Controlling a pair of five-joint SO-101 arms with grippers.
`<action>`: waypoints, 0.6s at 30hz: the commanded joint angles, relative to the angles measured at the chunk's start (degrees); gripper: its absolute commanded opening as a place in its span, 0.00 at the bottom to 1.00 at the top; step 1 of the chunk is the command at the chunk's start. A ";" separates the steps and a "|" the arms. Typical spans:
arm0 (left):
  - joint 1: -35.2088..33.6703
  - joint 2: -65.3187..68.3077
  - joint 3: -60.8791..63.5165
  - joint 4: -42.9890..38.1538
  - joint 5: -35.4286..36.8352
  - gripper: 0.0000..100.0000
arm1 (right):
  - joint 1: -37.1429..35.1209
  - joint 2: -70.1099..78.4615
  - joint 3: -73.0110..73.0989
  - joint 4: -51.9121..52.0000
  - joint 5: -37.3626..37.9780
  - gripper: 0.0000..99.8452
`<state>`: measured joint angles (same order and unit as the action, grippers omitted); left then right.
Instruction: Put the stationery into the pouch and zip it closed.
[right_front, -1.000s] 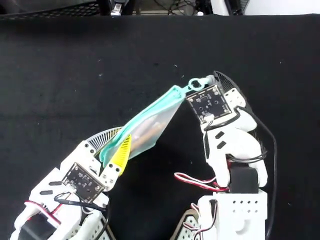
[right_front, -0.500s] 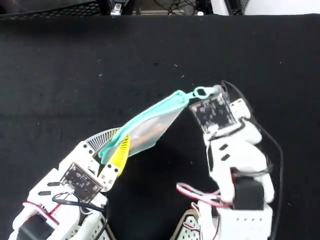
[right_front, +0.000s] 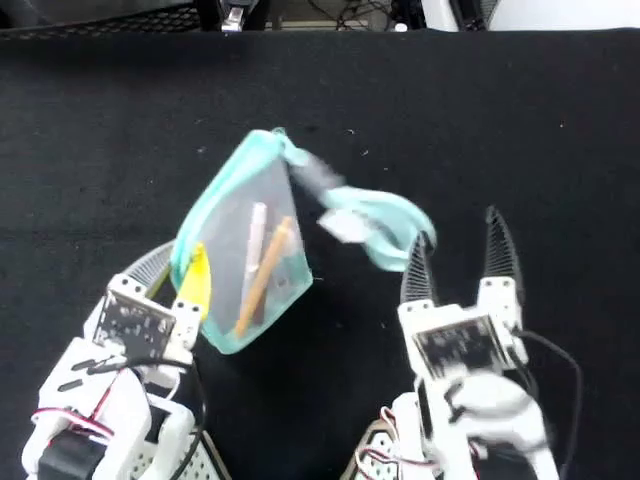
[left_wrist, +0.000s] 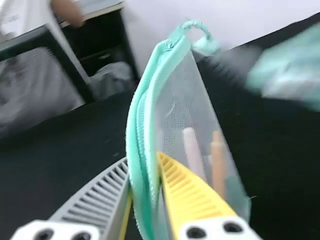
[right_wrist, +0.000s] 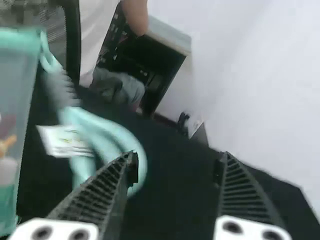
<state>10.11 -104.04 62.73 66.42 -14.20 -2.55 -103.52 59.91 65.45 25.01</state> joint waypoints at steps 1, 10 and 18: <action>-7.25 0.00 -1.54 -2.11 -1.49 0.03 | -0.53 -4.53 11.30 -1.93 -0.53 0.18; -26.59 -0.18 -6.90 -10.37 -1.23 0.03 | -0.35 -3.91 32.31 -12.13 -5.54 0.02; -25.71 0.09 9.80 -18.90 -1.58 0.03 | -0.35 -3.30 36.79 -10.20 -7.56 0.02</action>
<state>-16.35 -103.87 65.89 52.53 -15.34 -2.29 -103.60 95.87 54.64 17.89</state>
